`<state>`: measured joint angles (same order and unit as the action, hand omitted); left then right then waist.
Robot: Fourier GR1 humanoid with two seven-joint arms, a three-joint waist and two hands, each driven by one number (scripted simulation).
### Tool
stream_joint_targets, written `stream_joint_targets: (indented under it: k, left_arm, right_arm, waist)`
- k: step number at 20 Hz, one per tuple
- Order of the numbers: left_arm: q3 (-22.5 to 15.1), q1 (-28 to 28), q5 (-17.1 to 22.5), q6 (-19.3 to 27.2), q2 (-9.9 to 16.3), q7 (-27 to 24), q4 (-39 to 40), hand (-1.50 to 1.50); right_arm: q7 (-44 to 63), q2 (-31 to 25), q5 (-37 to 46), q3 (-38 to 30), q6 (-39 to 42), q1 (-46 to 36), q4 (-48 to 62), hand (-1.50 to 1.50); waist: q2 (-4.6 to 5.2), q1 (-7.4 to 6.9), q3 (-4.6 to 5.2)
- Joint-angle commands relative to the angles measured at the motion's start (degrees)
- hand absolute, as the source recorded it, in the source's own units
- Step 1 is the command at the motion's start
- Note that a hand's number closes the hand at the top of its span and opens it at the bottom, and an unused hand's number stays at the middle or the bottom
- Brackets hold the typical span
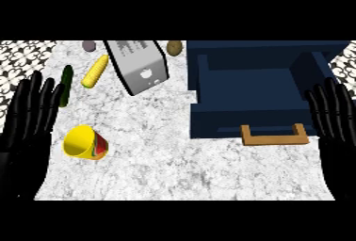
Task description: Pick up the cup, place it into the drawer and close the drawer
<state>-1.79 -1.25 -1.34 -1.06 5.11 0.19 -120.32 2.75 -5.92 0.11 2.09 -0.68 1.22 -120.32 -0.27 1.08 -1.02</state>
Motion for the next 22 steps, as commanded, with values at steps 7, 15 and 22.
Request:
stream_joint_targets:
  k: [7,15,22]
  left_arm:
    - [3.74,4.25,31.63,-25.71,11.24,1.82,8.69,-1.50]
    - [14.74,-5.16,47.74,-43.27,23.90,1.53,34.77,-1.50]
    - [15.19,-13.05,33.51,-49.49,22.30,-4.84,52.82,-1.50]
  right_arm:
    - [0.29,-2.45,-2.41,1.19,4.86,0.00,1.90,-1.50]
    - [5.94,-3.91,-5.84,-0.38,6.81,-5.89,3.16,-1.50]
    - [2.91,-3.00,-5.38,-3.17,6.52,-14.15,13.04,-1.50]
  waist:
    - [1.16,-1.55,1.30]
    - [0.53,-0.32,1.10]
    - [0.49,-0.72,1.06]
